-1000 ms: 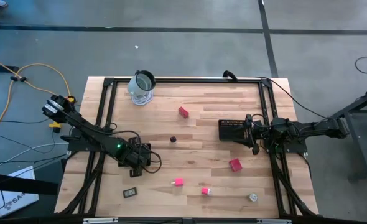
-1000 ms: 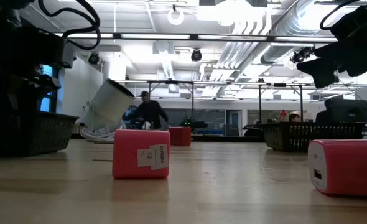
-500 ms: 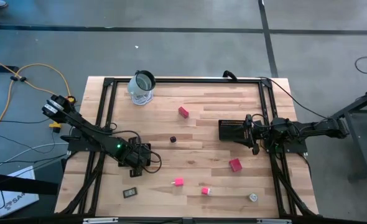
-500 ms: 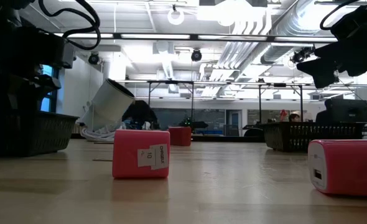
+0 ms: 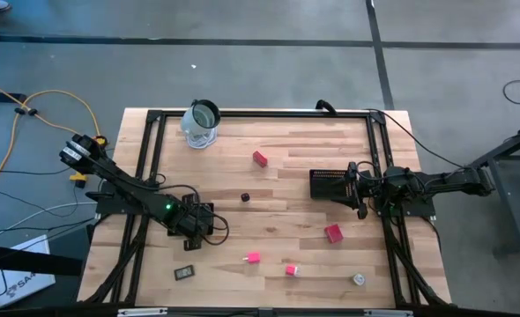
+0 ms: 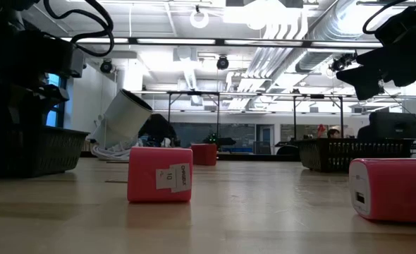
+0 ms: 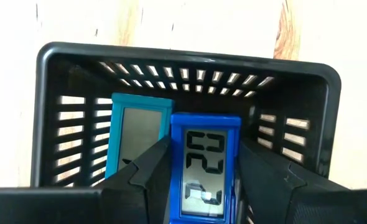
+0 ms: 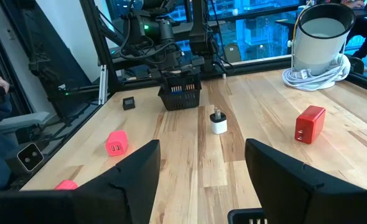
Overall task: Pick & Place Office items
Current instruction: Put the dark blue digital timer into the left black bin, then put the black digital timer into the left black bin
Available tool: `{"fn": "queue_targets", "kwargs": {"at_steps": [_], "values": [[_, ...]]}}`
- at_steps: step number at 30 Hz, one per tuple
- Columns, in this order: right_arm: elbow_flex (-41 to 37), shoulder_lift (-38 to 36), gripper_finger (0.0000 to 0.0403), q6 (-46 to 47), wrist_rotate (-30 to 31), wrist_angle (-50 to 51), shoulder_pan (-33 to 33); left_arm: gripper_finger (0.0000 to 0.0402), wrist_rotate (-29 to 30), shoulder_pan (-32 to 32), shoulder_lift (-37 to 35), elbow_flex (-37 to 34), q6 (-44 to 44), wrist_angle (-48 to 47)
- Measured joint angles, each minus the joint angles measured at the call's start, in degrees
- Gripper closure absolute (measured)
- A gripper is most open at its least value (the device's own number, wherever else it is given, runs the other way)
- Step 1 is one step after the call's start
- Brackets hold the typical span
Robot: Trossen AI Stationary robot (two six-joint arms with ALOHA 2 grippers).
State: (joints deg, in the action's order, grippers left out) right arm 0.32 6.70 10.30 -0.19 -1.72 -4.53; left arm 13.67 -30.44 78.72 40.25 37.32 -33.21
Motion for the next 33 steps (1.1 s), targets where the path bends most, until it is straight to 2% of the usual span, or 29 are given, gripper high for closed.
{"fn": "queue_targets", "kwargs": {"at_steps": [5,14,33], "values": [[0.0,0.0,0.018,0.0,0.0,0.0,0.0,0.0234,0.1,0.0,-0.3,0.0,0.0,-0.2],[0.0,0.0,0.018,0.0,0.0,0.0,0.0,0.0192,0.7,0.0,-1.1,0.0,0.0,-0.8],[0.0,0.0,0.018,0.0,0.0,0.0,0.0,0.019,1.7,0.2,-2.7,0.0,-0.1,-1.5]]}}
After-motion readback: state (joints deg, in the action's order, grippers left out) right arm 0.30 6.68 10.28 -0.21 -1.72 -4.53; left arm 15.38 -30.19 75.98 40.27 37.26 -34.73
